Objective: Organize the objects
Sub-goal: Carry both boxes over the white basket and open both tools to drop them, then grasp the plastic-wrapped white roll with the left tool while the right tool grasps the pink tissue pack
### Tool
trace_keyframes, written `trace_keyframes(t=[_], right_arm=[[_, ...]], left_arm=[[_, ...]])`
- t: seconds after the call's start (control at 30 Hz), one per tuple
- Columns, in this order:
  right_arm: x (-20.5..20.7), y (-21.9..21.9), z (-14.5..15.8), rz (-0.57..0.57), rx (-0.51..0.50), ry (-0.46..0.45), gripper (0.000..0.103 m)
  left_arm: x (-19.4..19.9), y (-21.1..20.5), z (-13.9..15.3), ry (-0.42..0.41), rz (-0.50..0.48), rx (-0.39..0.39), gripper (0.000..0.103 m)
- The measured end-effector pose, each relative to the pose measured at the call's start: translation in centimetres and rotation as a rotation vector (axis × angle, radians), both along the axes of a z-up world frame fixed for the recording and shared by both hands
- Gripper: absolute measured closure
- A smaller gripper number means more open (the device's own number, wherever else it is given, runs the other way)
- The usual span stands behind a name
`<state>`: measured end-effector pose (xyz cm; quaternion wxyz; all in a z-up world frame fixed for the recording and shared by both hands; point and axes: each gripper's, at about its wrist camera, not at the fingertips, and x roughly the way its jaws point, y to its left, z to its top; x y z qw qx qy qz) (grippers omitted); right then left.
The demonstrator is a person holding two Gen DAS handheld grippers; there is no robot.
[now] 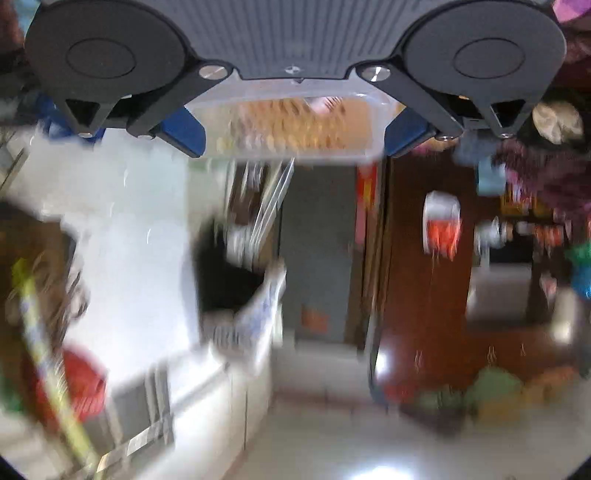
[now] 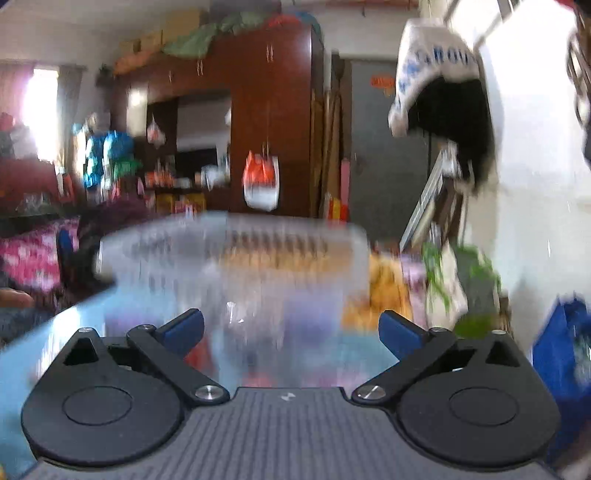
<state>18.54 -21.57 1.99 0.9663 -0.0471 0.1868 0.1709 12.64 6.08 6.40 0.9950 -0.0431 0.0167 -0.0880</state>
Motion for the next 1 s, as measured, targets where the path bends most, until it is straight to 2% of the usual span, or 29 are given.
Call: trace_keyframes(t=[0.03, 0.07, 0.13, 0.2, 0.27, 0.33, 0.47, 0.67, 0.73, 0.87, 0.97, 1.0], right_arm=[[-0.3, -0.2, -0.8, -0.006, 0.005, 0.042, 0.0], [-0.6, -0.4, -1.6, -0.002, 0.007, 0.079, 0.0], [-0.6, -0.3, -2.4, 0.016, 0.01, 0.126, 0.0], [-0.5, 0.1, -2.7, 0.013, -0.025, 0.138, 0.0], [0.0, 0.5, -2.6, 0.007, -0.051, 0.166, 0.001], [0.3, 0.4, -2.7, 0.03, -0.046, 0.179, 0.003], [0.2, 0.3, -3.6, 0.05, -0.043, 0.214, 0.014], [-0.4, 1.3, -3.7, 0.05, -0.107, 0.184, 0.016], [-0.5, 1.3, -3.8, 0.052, -0.113, 0.177, 0.018], [-0.4, 1.1, -3.8, 0.064, -0.097, 0.178, 0.026], [-0.4, 0.8, -3.8, 0.045, -0.079, 0.17, 0.038], [-0.4, 0.7, -3.7, 0.029, -0.073, 0.164, 0.039]], left_arm=[[-1.4, 0.6, -0.8, -0.004, -0.04, -0.001, 0.0], [-2.4, 1.0, -1.6, 0.035, -0.043, 0.003, 0.0], [-3.0, 1.5, -2.9, 0.172, 0.054, 0.008, 0.0], [-3.1, 2.4, -4.2, 0.274, 0.075, -0.001, 0.0], [-3.3, 3.5, -5.5, 0.31, 0.049, -0.025, 0.001], [-3.1, 3.8, -6.3, 0.355, 0.07, -0.009, 0.003], [-3.1, 3.3, -6.9, 0.378, 0.098, 0.038, 0.006], [-2.5, 2.8, -7.9, 0.424, 0.105, 0.079, 0.007], [-2.3, 2.3, -8.2, 0.44, 0.119, 0.108, 0.011], [-2.3, 2.0, -8.7, 0.461, 0.125, 0.098, 0.031], [-2.5, 1.8, -8.6, 0.445, 0.129, 0.103, 0.035], [-2.6, 1.7, -8.6, 0.438, 0.129, 0.102, 0.035]])
